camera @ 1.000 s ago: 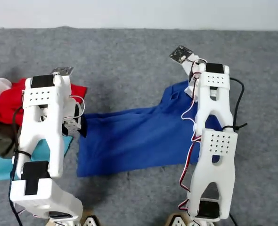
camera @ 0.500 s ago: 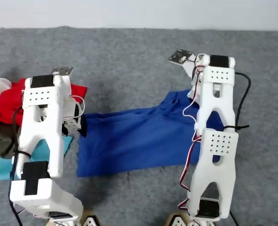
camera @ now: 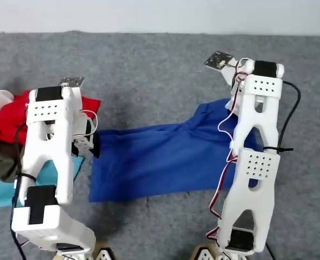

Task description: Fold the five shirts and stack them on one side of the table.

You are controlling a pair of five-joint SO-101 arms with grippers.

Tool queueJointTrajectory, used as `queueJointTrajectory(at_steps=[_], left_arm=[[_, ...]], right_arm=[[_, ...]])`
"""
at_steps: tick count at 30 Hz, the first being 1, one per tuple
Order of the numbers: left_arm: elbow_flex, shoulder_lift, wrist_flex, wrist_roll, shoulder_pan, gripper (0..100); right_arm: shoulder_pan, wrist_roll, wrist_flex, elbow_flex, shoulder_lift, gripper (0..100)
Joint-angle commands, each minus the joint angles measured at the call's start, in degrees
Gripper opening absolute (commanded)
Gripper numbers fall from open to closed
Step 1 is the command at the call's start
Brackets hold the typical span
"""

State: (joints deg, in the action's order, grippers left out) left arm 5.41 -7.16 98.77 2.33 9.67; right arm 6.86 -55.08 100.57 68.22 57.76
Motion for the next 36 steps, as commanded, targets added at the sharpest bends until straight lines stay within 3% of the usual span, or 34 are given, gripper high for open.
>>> queueJointTrajectory(at_steps=[1, 10, 26, 32, 36], left_arm=[[-1.4, 2.0, 1.9, 0.8, 0.0, 19], [-1.4, 2.0, 1.9, 0.8, -0.1, 19], [-1.4, 2.0, 1.9, 0.7, -0.1, 19], [-1.4, 2.0, 1.9, -1.3, 0.0, 19], [-1.4, 2.0, 1.9, -1.9, 0.4, 19]], right_arm=[[0.9, -0.6, 2.6, 0.1, -5.8, 1.0], [-2.4, -4.6, 2.3, -22.9, -18.5, 1.0], [-5.3, -4.3, 2.3, -48.9, -28.3, 1.7], [-9.5, -4.1, 2.2, -54.9, -31.2, 12.7], [-10.0, -4.1, 2.3, -54.9, -31.9, 13.0]])
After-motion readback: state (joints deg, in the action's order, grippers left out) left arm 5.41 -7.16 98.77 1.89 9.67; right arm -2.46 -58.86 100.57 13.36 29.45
